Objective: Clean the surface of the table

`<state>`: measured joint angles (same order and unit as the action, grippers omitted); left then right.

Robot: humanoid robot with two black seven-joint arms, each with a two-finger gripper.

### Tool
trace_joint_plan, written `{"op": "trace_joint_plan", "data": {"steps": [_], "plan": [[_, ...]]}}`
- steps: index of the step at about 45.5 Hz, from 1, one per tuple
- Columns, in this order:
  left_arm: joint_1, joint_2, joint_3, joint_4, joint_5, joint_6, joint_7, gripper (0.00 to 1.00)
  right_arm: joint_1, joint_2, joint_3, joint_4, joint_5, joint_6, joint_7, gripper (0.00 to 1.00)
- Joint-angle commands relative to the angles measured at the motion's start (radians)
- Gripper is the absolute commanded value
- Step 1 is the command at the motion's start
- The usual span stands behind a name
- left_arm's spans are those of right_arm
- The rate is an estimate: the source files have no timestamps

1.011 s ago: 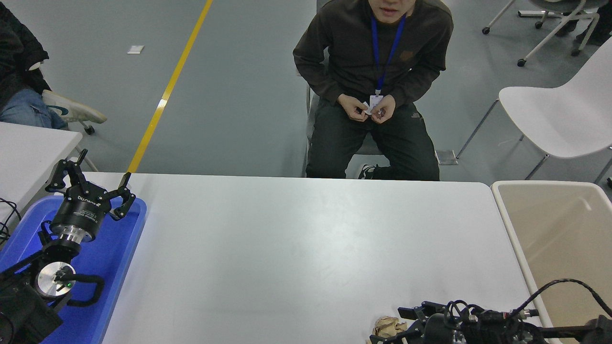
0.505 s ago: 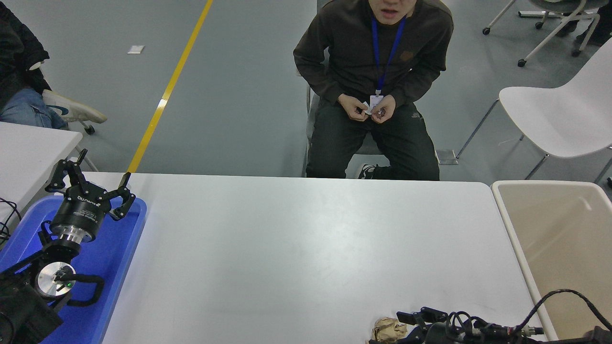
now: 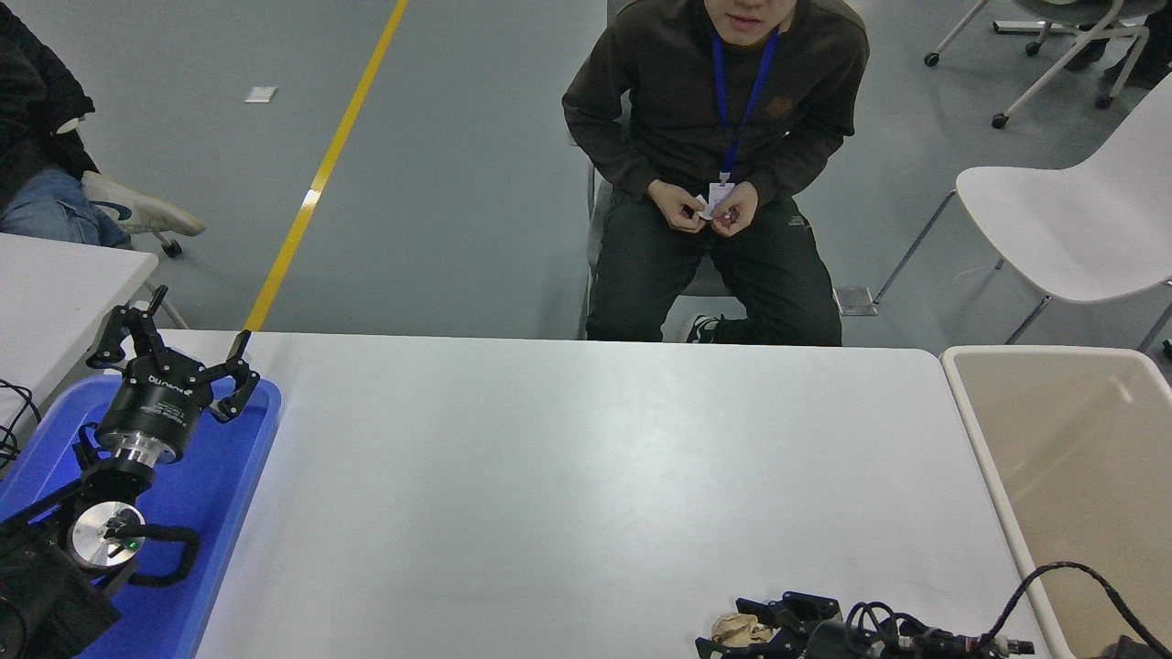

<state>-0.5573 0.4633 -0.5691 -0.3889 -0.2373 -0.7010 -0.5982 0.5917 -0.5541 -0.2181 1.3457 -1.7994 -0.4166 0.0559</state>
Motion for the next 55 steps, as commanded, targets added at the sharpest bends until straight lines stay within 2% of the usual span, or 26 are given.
{"op": "trace_joint_plan", "data": {"steps": [1, 12, 22, 34, 55], "plan": [[-0.001, 0.0, 0.0, 0.001, 0.0, 0.0, 0.0, 1.0, 0.005, 0.003, -0.024, -0.028, 0.02, -0.004, 0.016, 0.0], [0.0, 0.0, 0.0, -0.001, 0.0, 0.0, 0.0, 1.0, 0.011, 0.002, -0.02, -0.028, 0.057, -0.004, 0.016, 0.0], [-0.001, 0.0, 0.0, -0.001, 0.001, 0.0, 0.0, 1.0, 0.099, -0.015, -0.018, 0.009, 0.218, -0.004, 0.028, 0.0], [-0.001, 0.0, 0.0, -0.001, 0.0, 0.0, 0.0, 1.0, 0.189, -0.125, -0.015, 0.153, 0.365, 0.039, 0.055, 0.0], [0.0, 0.0, 0.0, -0.001, 0.001, 0.0, 0.0, 1.0, 0.286, -0.306, 0.048, 0.305, 0.428, 0.055, 0.068, 0.0]]}}
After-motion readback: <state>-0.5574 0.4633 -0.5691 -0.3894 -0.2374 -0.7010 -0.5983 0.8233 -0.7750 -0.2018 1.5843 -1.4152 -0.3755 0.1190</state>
